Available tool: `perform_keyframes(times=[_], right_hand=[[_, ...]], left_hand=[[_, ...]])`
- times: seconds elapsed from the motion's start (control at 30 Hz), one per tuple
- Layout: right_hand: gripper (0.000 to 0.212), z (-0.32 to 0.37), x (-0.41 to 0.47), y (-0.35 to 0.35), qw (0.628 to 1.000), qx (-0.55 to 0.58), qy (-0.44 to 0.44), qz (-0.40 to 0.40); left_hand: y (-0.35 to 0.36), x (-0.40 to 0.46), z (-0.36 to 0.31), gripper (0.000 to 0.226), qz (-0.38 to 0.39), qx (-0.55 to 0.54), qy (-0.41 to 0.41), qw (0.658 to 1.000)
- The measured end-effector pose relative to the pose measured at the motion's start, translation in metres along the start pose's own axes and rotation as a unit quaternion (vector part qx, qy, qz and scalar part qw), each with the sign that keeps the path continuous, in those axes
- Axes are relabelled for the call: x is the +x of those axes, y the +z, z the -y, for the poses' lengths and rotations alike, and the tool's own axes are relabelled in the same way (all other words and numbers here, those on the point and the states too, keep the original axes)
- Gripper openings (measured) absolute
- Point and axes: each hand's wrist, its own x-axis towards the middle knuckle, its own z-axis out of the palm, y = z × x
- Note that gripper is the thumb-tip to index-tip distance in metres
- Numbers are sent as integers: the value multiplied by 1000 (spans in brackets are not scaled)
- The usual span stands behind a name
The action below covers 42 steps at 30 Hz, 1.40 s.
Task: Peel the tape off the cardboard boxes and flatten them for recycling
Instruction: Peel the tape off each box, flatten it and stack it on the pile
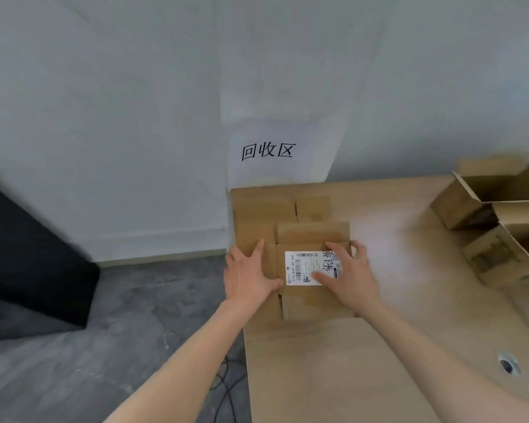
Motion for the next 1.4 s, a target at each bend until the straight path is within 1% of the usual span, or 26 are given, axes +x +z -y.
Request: perform_keyframes(times=[0.17, 0.3, 0.37, 0.4, 0.47, 0.5, 0.57, 0.7, 0.9, 0.97, 1.03, 1.07, 1.1, 1.17, 1.23, 1.3, 1.4], right_hand=[[79, -5, 94, 39, 1000, -14, -10, -16], [74, -16, 146, 69, 999, -37, -18, -13], [71, -24, 162, 84, 996, -71, -46, -28], [70, -29, 166, 93, 993, -85, -71, -41], [71, -38, 171, 108, 987, -96, -110, -61], [70, -41, 173, 111, 986, -95, -121, -65], [68, -45, 174, 113, 985, -100, -130, -58], [69, -41, 176, 110, 984, -110, -125, -60], [64, -40, 175, 112, 982, -120, -117, -83], [56, -38, 167, 111, 978, -115, -118, -124], [50, -32, 160, 109, 967, -156, -125, -159], [50, -27, 157, 106, 965, -184, -123, -141], [52, -20, 153, 102, 967, -200, -115, -107], [56, -10, 145, 87, 976, -189, -97, -47], [53, -3, 130, 60, 982, -162, -88, -51], [51, -4, 102, 31, 981, -158, -94, -63], [55, -24, 49, -14, 971, -207, -117, -22]], left_hand=[[25, 92, 2, 113, -46, 15, 17, 999], [58, 137, 9, 109, -81, 54, 27, 995], [78, 148, 14, 108, -99, 73, 31, 992], [86, 151, 16, 107, -120, 77, 41, 989], [97, 157, 21, 106, -172, 95, 76, 978], [101, 161, 22, 108, -183, 111, 93, 972], [104, 162, 23, 110, -160, 138, 118, 970], [104, 164, 23, 105, -118, 117, 122, 979], [108, 166, 24, 104, -136, 110, 117, 978], [109, 164, 23, 105, -122, 111, 104, 981], [104, 161, 18, 105, -90, 139, 90, 982], [99, 159, 14, 104, -68, 157, 84, 982], [91, 156, 10, 104, -47, 173, 78, 981], [69, 148, 0, 102, -21, 183, 76, 980], [43, 136, -12, 96, -47, 159, 105, 981], [20, 115, -24, 90, -76, 144, 157, 974], [-7, 71, -40, 87, -59, 129, 208, 968]])
